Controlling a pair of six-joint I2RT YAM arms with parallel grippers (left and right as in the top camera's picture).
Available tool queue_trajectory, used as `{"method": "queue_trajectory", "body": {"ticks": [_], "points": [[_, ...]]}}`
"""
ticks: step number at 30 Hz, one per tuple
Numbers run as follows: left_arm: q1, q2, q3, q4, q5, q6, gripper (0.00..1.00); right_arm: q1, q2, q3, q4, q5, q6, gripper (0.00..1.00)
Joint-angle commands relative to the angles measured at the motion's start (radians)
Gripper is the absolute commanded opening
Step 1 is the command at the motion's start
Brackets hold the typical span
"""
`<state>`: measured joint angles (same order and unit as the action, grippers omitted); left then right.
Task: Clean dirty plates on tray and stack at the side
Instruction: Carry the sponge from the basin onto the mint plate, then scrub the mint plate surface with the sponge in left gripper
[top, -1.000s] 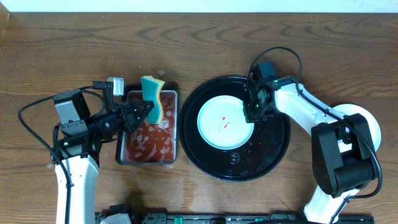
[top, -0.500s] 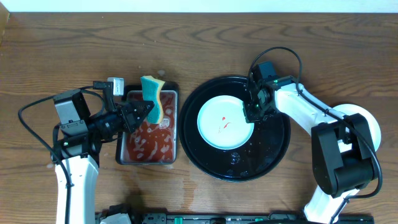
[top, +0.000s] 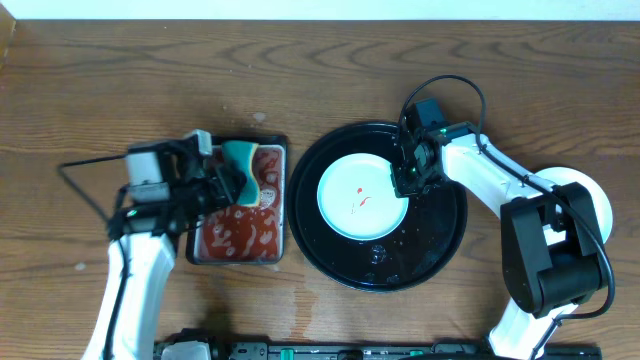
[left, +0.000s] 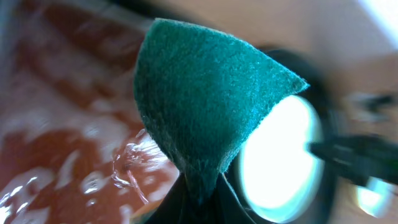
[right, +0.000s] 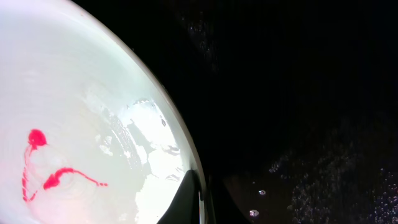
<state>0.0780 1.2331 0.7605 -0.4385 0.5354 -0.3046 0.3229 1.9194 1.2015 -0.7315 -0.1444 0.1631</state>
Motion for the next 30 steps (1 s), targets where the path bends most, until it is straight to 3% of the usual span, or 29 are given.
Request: {"method": "queue_trajectory", "body": {"ticks": [1, 6, 13, 21, 26, 30], "points": [[-0.084, 0.074, -0.003, -0.010, -0.357, -0.106, 0.07, -0.001, 0.022, -0.026, -0.006, 0.144, -0.022, 0.01], [-0.182, 0.148, 0.105, -0.122, -0.504, -0.097, 0.07, -0.001, 0.022, -0.026, -0.014, 0.144, -0.022, 0.01], [-0.323, 0.201, 0.337, -0.281, -0.476, -0.072, 0.07, -0.001, 0.022, -0.026, -0.013, 0.143, -0.022, 0.01], [-0.563, 0.251, 0.350, -0.162, -0.414, -0.076, 0.07, -0.001, 0.022, -0.026, -0.016, 0.143, -0.022, 0.01], [-0.661, 0.332, 0.350, -0.071, -0.411, -0.280, 0.07, -0.001, 0.022, -0.026, -0.021, 0.143, -0.022, 0.01], [-0.714, 0.393, 0.350, 0.003, -0.360, -0.311, 0.07, -0.001, 0.022, -0.026, -0.021, 0.143, -0.022, 0.01]]}}
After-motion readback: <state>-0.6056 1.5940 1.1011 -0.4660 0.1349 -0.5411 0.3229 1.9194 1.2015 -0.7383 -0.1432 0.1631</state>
